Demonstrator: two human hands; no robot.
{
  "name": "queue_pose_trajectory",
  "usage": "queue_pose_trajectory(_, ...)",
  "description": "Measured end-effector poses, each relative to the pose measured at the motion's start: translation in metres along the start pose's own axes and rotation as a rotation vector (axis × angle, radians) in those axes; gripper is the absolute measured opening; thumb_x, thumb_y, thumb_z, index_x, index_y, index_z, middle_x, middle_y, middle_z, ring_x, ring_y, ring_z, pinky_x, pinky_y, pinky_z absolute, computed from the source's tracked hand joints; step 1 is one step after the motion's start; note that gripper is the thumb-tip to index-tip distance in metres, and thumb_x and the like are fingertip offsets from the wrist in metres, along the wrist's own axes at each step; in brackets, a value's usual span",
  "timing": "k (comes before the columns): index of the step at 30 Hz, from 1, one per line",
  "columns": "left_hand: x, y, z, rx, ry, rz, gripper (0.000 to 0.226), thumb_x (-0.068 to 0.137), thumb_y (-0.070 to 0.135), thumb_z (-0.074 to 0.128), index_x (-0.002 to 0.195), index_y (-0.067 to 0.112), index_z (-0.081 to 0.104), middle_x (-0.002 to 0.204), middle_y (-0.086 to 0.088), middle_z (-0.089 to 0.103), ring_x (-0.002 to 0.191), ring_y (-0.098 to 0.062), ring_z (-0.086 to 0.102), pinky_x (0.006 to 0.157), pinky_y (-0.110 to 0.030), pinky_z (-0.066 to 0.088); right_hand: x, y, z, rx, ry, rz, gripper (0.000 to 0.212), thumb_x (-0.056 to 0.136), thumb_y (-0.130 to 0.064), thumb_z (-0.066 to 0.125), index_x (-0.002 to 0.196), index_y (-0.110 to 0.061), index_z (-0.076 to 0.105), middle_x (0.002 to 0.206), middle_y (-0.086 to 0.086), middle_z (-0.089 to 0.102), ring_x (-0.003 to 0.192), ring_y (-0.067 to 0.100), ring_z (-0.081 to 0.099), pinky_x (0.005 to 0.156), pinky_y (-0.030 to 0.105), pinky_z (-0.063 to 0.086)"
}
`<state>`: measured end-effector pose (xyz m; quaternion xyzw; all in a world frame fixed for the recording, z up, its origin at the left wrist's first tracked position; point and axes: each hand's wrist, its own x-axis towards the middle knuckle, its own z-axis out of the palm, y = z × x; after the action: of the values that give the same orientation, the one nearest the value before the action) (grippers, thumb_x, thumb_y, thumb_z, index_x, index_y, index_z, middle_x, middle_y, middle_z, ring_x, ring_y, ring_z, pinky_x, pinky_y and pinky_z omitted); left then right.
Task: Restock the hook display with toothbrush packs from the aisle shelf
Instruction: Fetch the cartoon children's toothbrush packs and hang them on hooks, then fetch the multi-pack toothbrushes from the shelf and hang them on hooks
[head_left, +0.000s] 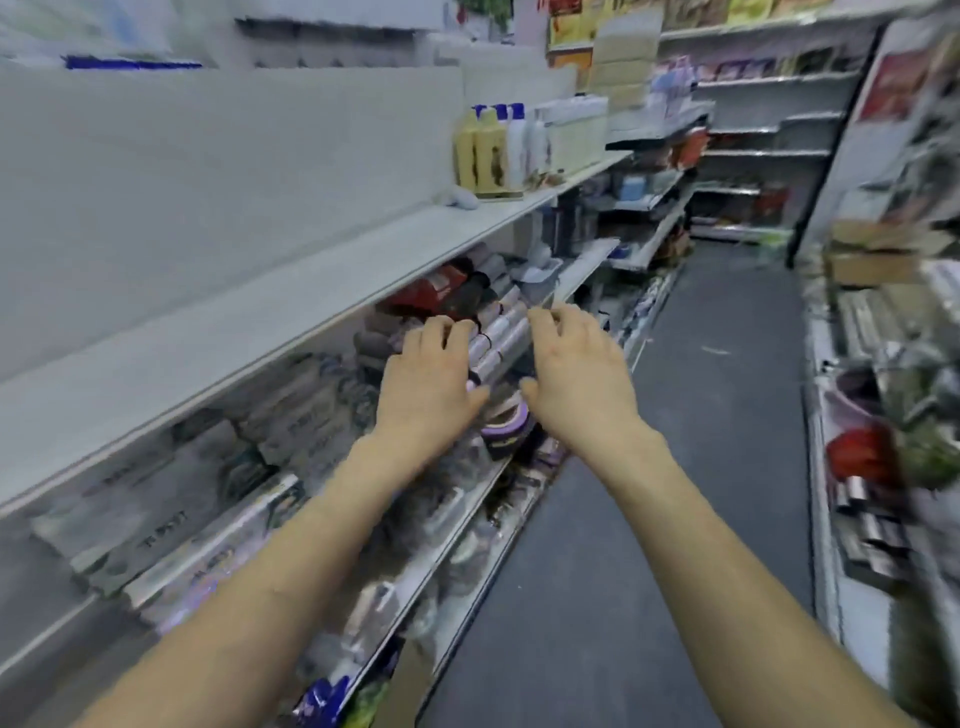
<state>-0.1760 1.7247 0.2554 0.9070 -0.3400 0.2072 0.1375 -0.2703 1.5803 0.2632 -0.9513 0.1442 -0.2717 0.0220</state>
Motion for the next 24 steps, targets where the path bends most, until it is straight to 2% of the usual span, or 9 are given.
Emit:
queue_pose_trajectory(3,0.025,0.048,0.054,-0.063,-0.031,0.044,0.067,0.081,0.037,0.076,0.139,0.011,0.054,0.140,-0.012,0.053,0.123,-0.039,0.053,0.089,-0.052,0.052,-0.010,0.069,0.012,-0.032,-0.014,0.124,0.066,0.083,-0.023,0.070,0.144,-0.014,0.046,0.140,0.013,0.049,0.132,0.036,0.047,0.106,0.048,0.043)
queue_pose_trajectory(9,0.085,0.137,0.169,-0.156,-0.111,0.116,0.068,0.081,0.040,0.075,0.140,0.014,0.051,0.141,-0.011,0.052,0.127,-0.037,0.051,0.094,-0.055,0.052,-0.011,0.200,0.060,-0.034,-0.035,0.382,0.062,0.090,-0.029,0.072,0.143,-0.013,0.044,0.138,0.012,0.048,0.130,0.034,0.047,0.103,0.047,0.043)
queue_pose_trajectory(14,0.178,0.201,0.245,-0.174,-0.134,0.223,0.072,0.081,0.044,0.075,0.142,0.018,0.049,0.147,-0.009,0.048,0.133,-0.034,0.047,0.097,-0.052,0.047,0.039,0.292,0.108,-0.061,-0.055,0.520,0.064,0.090,-0.031,0.075,0.143,-0.013,0.045,0.142,0.013,0.048,0.134,0.033,0.046,0.106,0.048,0.043)
queue_pose_trajectory(19,0.290,0.248,0.307,-0.285,-0.162,0.289,0.079,0.081,0.047,0.077,0.148,0.017,0.047,0.147,-0.008,0.049,0.135,-0.033,0.046,0.099,-0.052,0.046,0.104,0.383,0.139,-0.124,-0.150,0.620,0.081,0.086,-0.039,0.082,0.150,-0.013,0.041,0.149,0.015,0.044,0.141,0.035,0.041,0.113,0.050,0.041)
queue_pose_trajectory(24,0.392,0.311,0.367,-0.336,-0.202,0.438,0.079,0.083,0.046,0.078,0.149,0.016,0.045,0.149,-0.008,0.047,0.138,-0.033,0.045,0.103,-0.054,0.045,0.156,0.478,0.155,-0.164,-0.109,0.749,0.084,0.085,-0.039,0.083,0.152,-0.015,0.037,0.152,0.013,0.042,0.143,0.033,0.040,0.112,0.049,0.042)
